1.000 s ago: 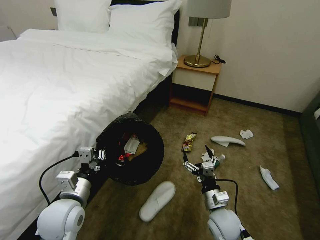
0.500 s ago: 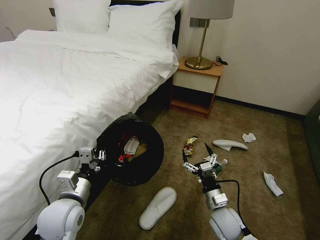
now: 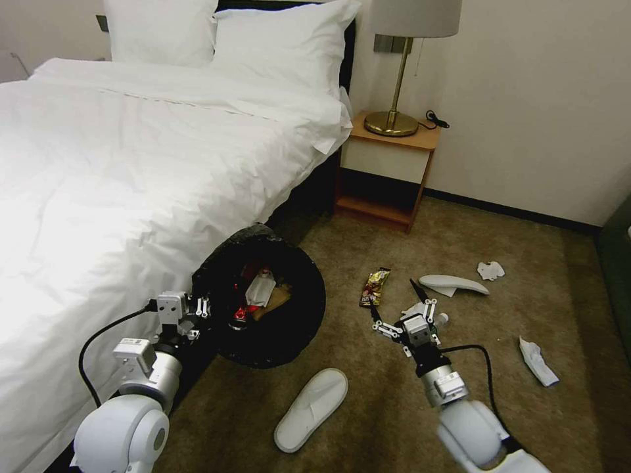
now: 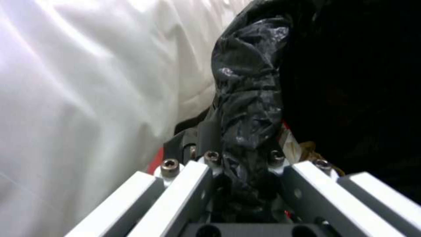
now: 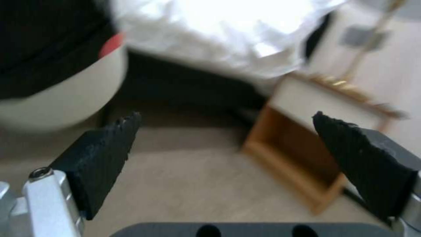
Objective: Pick up the trash bin, then pick up the garbage on the floor and place it into the trash bin.
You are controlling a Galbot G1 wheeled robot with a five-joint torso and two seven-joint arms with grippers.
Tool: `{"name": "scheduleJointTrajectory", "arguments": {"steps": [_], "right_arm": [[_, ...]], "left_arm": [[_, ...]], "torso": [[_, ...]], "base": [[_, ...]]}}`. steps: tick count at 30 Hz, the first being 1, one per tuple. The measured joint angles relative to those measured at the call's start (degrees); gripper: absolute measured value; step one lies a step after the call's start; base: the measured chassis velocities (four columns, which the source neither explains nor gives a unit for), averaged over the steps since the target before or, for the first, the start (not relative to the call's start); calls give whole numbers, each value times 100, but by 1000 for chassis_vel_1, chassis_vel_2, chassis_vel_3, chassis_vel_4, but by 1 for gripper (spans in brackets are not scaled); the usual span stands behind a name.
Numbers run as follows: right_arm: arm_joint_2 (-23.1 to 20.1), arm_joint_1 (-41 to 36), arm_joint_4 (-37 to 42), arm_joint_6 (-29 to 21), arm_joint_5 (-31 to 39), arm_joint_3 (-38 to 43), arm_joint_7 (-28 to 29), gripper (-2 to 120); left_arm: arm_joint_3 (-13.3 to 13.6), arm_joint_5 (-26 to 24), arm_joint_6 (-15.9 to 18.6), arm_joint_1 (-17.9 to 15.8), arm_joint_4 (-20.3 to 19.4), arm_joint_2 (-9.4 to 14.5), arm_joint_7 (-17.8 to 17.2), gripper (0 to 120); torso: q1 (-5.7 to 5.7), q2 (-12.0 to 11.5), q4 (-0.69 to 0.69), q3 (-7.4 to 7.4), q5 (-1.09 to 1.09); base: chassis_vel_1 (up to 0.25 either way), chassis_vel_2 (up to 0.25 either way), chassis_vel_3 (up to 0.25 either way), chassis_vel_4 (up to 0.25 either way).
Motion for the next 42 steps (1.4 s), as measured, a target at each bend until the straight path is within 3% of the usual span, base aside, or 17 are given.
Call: {"name": "scheduleJointTrajectory", "arguments": {"steps": [2,8,14,24,33,42], "right_arm": [[-522,176,-176,-27,438,-209,-688,100],[-1205,500,-633,31,843,-660,-1613,100],[-1387,1029,-1057,180,911,-1284,-2307,100],[-928,2321,-2040,298,806,-2622,-3581,100],[-131,3465,-2834,457,589,-3680,-4083,100],[88,3948,-3499,528,617,-4264,-4190,100]], "left_arm": [[-31,82,145,-56,-127,-77,-107,2],[-62,76,247,-252,45,-141,-126,2],[-38,96,248,-317,281,-263,-38,2],[5,111,247,-518,523,-282,80,2],[-111,13,194,-499,529,-160,154,2],[-140,3,138,-426,442,-164,201,2]], "torso": [[0,0,2,0,2],[0,0,-1,0,0],[1,0,1,0,0],[2,0,-2,0,-1],[1,0,3,0,-2],[1,0,0,0,-2]], "base": [[0,0,0,0],[0,0,0,0],[0,0,0,0],[0,0,0,0],[0,0,0,0],[0,0,0,0]]}}
